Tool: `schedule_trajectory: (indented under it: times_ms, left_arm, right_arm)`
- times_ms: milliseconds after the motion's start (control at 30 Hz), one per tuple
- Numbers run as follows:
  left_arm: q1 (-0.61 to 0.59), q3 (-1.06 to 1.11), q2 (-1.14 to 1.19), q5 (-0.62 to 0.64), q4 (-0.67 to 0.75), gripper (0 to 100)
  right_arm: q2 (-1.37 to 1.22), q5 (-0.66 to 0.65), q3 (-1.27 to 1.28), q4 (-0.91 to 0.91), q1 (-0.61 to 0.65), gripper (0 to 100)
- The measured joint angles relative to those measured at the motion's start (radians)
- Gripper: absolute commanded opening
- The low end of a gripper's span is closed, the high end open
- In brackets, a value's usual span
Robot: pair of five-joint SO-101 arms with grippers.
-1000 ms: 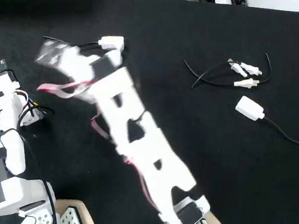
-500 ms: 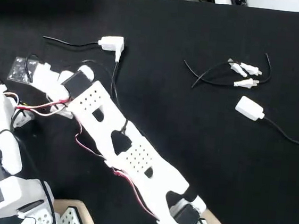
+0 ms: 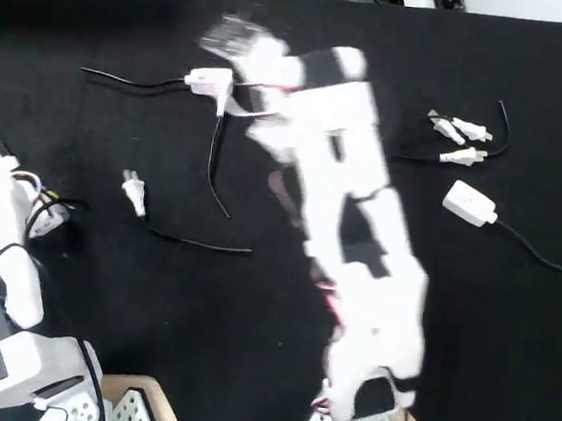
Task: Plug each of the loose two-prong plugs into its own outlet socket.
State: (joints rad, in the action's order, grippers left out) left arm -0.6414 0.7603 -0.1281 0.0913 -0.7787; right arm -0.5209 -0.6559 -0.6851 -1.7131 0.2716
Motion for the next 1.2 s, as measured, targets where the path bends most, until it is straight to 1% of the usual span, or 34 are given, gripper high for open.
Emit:
schedule_trajectory:
  times_ms: [67,200,300,400,567,700,767,833,967,1067,1100,1200]
  left_arm:
    - [0.012,0.0,0.0,0.0,0.0,23]
    - [0.017,0.0,0.0,0.0,0.0,23]
    - [0.02,0.0,0.0,0.0,0.0,23]
    - [0.02,0.0,0.0,0.0,0.0,23]
    - [0.02,0.003,0.0,0.0,0.0,23]
    - [0.02,0.005,0.0,0.0,0.0,23]
    - [0.02,0.005,0.0,0.0,0.0,23]
    - [0.021,0.005,0.0,0.0,0.0,23]
    - [0.021,0.005,0.0,0.0,0.0,23]
    - [0.023,0.005,0.0,0.0,0.0,23]
    - [0.023,0.005,0.0,0.0,0.0,23]
    - [0.023,0.005,0.0,0.0,0.0,23]
  right_arm:
    - [0.075,-0.055,0.187,0.054,-0.129,43.1]
    - [0.152,-0.083,0.462,0.31,-0.394,43.1]
    - [0.157,-0.087,0.578,0.5,-0.557,43.1]
    - [0.157,-0.087,0.644,0.641,-0.663,43.1]
    - [0.157,-0.095,0.749,0.779,-0.75,43.0]
    - [0.153,-0.173,0.819,0.89,-0.798,43.0]
    - [0.112,-0.201,0.806,0.933,-0.813,42.4]
    - [0.066,-0.218,0.801,0.967,-0.819,37.4]
    - [-0.032,-0.23,0.712,0.979,-0.824,17.8]
    - [-0.087,-0.23,0.624,0.919,-0.827,5.0]
    - [-0.104,-0.23,0.595,0.89,-0.827,2.6]
    - [-0.144,-0.23,0.505,0.801,-0.836,2.2]
